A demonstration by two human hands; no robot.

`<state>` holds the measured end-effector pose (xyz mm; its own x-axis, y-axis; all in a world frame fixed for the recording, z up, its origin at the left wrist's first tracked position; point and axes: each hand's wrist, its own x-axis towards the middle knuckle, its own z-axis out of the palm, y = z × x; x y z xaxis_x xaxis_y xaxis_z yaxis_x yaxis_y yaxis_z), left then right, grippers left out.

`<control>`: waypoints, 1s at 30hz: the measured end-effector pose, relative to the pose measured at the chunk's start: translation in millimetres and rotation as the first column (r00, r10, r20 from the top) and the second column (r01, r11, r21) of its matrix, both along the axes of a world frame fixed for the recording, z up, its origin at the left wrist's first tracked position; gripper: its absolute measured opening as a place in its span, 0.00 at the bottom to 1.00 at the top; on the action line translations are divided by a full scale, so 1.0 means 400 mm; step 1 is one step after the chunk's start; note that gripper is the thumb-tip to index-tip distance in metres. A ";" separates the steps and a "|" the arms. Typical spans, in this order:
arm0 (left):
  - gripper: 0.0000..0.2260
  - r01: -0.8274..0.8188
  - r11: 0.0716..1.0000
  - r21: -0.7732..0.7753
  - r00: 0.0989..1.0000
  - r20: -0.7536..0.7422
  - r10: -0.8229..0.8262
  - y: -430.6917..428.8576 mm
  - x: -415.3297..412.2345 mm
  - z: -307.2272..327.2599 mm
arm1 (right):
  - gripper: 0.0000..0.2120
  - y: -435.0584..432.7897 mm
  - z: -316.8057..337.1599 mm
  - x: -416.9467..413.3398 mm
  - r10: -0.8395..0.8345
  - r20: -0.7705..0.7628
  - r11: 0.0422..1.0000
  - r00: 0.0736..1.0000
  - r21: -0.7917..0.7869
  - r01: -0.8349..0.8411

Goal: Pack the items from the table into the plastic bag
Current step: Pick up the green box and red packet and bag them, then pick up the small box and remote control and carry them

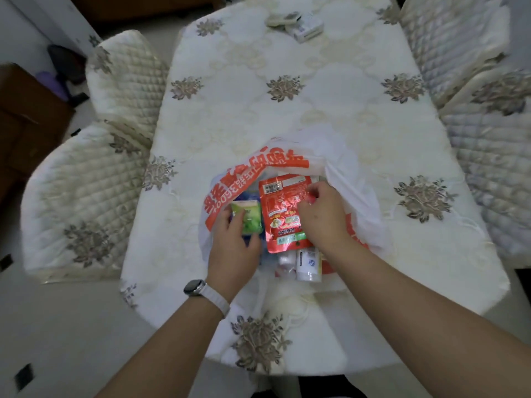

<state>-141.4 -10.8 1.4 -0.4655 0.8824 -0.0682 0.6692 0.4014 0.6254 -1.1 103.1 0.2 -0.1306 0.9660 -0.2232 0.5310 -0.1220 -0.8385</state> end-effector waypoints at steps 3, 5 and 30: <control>0.23 -0.007 1.000 -0.020 1.000 0.000 0.007 -0.039 0.000 0.017 | 0.17 -0.033 0.006 0.015 0.134 0.143 0.990 0.981 0.012 -0.137; 0.24 0.017 1.000 -0.018 1.000 -0.014 -0.018 -0.068 -0.006 0.030 | 0.20 -0.063 0.016 0.035 0.201 0.217 0.977 0.955 0.023 -0.211; 0.21 0.026 0.968 0.251 0.913 -0.401 0.080 -0.914 -0.703 0.178 | 0.22 -0.820 0.252 -0.639 0.418 0.739 0.319 0.529 0.426 -0.847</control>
<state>-422.4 -376.3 72.8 -0.4299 0.8331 0.3481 0.8762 0.2919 0.3835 -256.9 -224.8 101.0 -0.8741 0.4434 0.1985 0.4325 0.8963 -0.0976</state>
